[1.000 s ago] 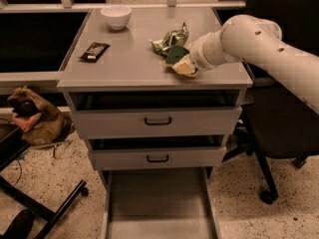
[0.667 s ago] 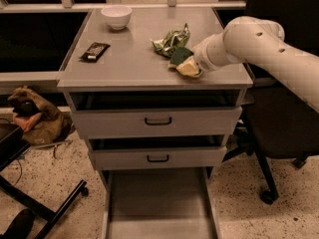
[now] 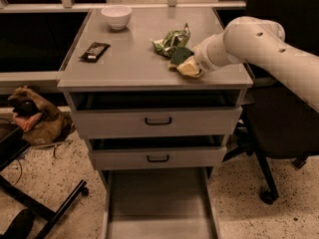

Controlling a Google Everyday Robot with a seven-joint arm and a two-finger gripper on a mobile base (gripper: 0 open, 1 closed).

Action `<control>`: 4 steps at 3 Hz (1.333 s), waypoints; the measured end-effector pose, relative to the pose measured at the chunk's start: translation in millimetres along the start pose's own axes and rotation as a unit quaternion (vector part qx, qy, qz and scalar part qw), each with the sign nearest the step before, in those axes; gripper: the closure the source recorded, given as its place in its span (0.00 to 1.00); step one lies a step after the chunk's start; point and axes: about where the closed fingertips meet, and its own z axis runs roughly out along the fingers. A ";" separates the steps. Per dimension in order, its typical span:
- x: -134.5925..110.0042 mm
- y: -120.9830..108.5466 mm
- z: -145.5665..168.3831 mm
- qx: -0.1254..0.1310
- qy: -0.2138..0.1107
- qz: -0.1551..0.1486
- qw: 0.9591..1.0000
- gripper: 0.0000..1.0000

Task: Pick sponge from bottom drawer and place on counter

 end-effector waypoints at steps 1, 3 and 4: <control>0.0 0.1 0.1 0.000 0.000 0.000 1.000 0.58; 0.0 0.1 0.1 0.000 0.000 0.000 1.000 0.12; 0.0 0.2 0.2 0.000 0.000 0.000 1.000 0.00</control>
Offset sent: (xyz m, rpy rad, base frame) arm 0.0000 0.0000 0.0000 0.0000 0.0000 0.0000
